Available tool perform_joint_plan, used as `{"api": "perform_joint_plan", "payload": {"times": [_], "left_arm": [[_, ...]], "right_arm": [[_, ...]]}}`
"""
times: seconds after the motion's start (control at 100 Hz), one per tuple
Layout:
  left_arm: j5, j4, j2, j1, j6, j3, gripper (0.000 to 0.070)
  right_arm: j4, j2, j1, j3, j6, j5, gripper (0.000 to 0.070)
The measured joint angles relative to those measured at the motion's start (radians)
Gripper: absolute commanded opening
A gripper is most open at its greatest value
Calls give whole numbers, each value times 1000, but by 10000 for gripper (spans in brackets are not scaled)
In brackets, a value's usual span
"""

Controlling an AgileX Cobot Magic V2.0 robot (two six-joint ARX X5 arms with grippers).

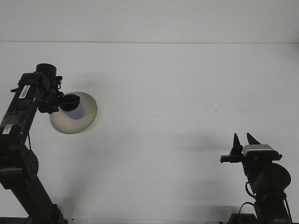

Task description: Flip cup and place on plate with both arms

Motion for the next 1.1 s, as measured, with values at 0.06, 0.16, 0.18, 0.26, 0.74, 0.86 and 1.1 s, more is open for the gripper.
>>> {"api": "perform_joint_plan", "payload": {"times": [0.06, 0.16, 0.18, 0.26, 0.74, 0.86, 1.1], "left_arm": [[0, -9, 0, 2, 0, 19, 348], [0, -5, -14, 2, -1, 37, 348], [0, -5, -22, 2, -1, 37, 348], [2, -10, -66, 2, -1, 38, 348], [3, -50, -350, -45, -48, 24, 344], [3, 11, -457, -86, -54, -71, 342], [3, 161, -699, -187, -61, -329, 342]], "right_arm": [[0, 0, 0, 0, 0, 0, 277], [0, 0, 0, 0, 0, 0, 277], [0, 0, 0, 0, 0, 0, 277], [0, 0, 0, 0, 0, 0, 277], [0, 0, 0, 0, 0, 0, 277], [0, 0, 0, 0, 0, 0, 277], [0, 0, 0, 0, 0, 0, 277]]}}
